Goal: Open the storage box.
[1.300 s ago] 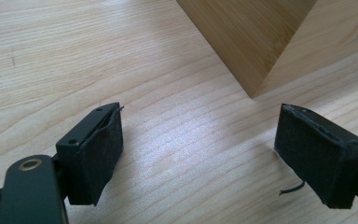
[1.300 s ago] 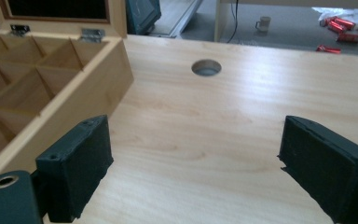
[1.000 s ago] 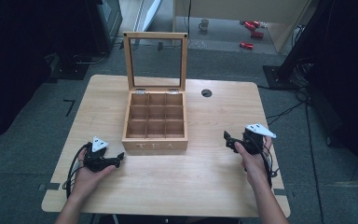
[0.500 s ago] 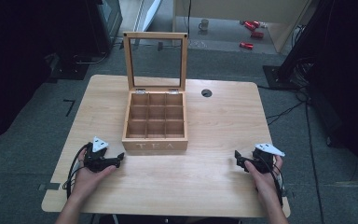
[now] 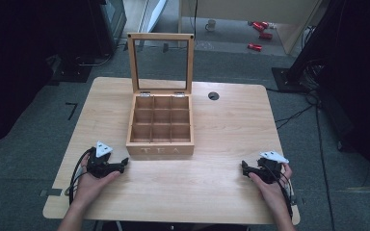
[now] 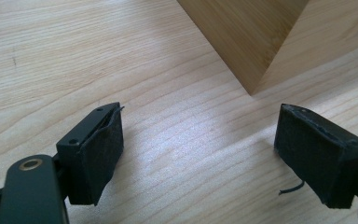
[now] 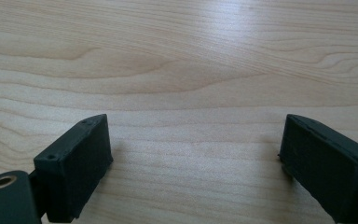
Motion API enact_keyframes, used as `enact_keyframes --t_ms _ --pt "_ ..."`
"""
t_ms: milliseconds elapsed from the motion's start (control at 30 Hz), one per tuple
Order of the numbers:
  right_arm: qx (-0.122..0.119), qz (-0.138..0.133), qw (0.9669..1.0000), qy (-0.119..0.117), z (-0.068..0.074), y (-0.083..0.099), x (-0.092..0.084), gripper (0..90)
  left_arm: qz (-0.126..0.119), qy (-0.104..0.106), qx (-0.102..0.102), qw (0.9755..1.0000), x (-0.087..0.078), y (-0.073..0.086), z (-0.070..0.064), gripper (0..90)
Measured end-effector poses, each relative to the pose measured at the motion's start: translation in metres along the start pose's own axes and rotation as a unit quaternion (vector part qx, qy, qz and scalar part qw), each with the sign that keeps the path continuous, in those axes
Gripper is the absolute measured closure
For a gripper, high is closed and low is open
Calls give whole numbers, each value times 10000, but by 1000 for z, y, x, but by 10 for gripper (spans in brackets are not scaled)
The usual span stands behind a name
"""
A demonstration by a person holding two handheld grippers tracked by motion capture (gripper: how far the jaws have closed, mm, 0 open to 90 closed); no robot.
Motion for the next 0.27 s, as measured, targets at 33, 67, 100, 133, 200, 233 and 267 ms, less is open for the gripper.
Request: enact_keyframes --t_ms 33,67,100,133,200,233,267 --pt "1 1 10000 -1 0 0 0 84 1 -2 3 10000 0 0 0 162" --pt "1 1 10000 0 0 0 0 84 2 -2 4 10000 0 0 0 162" --pt "-9 -4 10000 0 0 0 0 84 2 -3 5 10000 0 0 0 161" --pt "0 1 10000 -1 0 0 0 84 2 -3 5 10000 0 0 0 161" --pt "1 3 10000 -2 0 0 0 84 1 -4 5 10000 0 0 0 161" --pt "2 3 10000 -2 0 0 0 84 -3 -5 3 10000 0 0 0 162" --pt "1 2 10000 -2 0 0 0 84 -3 -5 3 10000 0 0 0 162"
Point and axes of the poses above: each handheld gripper's, and its own axes: x roughly forward along the jaws, y roughly out of its underside, z roughly to its left, the point moved 8 cm from there along x, roughly forward along the jaws, and after that the axes turned 1 degree about -y, right-handed, at the moved point
